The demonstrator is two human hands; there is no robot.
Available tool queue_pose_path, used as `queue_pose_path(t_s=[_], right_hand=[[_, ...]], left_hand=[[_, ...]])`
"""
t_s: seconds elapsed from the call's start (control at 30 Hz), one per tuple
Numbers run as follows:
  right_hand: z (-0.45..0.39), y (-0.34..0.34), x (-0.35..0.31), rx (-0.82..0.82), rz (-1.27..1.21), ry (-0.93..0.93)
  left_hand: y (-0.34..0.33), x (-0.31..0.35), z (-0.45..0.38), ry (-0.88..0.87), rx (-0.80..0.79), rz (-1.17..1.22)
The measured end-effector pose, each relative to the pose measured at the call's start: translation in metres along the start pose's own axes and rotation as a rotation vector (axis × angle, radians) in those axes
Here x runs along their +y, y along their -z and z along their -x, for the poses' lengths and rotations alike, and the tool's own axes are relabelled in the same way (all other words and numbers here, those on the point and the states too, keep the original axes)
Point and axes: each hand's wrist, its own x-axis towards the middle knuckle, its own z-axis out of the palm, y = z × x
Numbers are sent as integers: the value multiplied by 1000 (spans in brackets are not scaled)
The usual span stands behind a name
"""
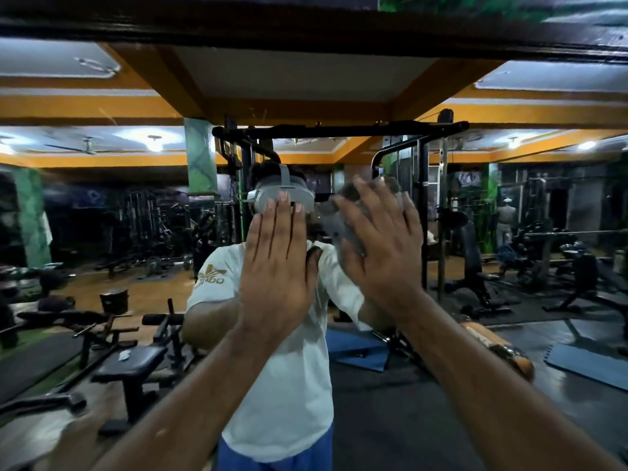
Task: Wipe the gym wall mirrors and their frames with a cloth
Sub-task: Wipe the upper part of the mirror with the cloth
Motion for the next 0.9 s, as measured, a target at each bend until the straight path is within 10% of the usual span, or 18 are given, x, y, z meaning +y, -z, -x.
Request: queue_pose_path(t_s=[0.13, 0.4, 0.57, 0.8, 0.9], right_hand=[[-39, -10, -21, 125, 9, -391], [8, -11, -75, -68, -83, 14], [-32, -27, -97, 154, 63, -562], [-10, -36, -168, -71, -45, -14], [-20, -39, -161, 12, -10, -283]], left_hand=[[13, -14, -1, -58, -119, 39], [49, -77, 46, -26, -65, 63], [53, -114, 49, 61, -76, -17], [72, -138, 53, -3, -140, 210], [86, -167, 63, 100, -70, 130]])
